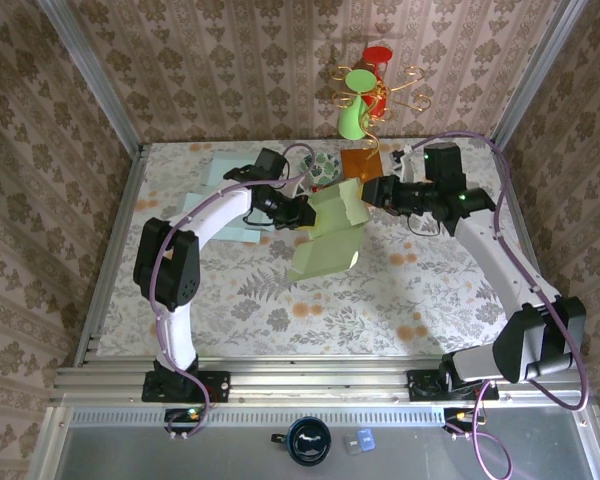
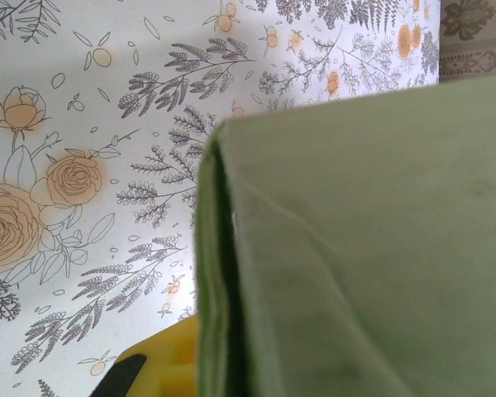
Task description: Fold the paper box
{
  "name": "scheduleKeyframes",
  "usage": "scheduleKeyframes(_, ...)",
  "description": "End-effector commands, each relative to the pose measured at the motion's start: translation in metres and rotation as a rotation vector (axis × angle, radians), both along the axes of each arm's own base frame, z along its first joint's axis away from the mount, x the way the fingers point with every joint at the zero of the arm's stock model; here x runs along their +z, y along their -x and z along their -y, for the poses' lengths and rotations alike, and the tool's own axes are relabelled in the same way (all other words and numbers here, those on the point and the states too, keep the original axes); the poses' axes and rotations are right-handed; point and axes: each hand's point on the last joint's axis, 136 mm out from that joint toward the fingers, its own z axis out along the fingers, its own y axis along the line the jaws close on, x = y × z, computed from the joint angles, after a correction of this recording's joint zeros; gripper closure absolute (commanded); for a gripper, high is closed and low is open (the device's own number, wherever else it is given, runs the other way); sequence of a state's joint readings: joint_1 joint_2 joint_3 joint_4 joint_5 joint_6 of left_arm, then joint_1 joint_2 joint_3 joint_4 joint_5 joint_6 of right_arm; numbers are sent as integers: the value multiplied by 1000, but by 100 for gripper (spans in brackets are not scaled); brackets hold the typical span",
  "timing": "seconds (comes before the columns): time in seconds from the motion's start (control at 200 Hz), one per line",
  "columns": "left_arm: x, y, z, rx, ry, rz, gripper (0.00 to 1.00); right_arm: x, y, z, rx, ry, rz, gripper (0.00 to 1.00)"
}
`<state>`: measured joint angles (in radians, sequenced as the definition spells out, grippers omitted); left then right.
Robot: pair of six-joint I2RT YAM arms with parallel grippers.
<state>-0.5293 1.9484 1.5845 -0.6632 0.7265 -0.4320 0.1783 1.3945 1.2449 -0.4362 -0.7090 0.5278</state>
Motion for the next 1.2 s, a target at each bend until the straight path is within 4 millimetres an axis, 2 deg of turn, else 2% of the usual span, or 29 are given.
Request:
scheduleKeyframes(0.0, 9, 1, 0, -18, -4, 25, 100, -17, 0, 6, -12, 113, -28, 61)
scheduleKeyframes(0.29, 11, 2, -1, -21, -17, 35, 100, -27, -3, 6, -11, 344, -9, 61)
scheduleKeyframes(0.53, 12, 3, 0, -22, -30, 43, 100, -33, -8, -4, 14, 531, 19, 60)
scheduleKeyframes(0.86, 11, 5, 0, -23, -46, 47, 100, -36, -15, -9, -10, 718, 42, 64)
scheduleKeyframes(1.035, 11, 6, 0, -26, -51, 46, 100, -41, -18, -10, -31, 825, 48, 69)
scheduleKeyframes(1.195, 12, 5, 1, -25, -57, 48, 100, -41, -22, -4, -71, 963, 53, 77)
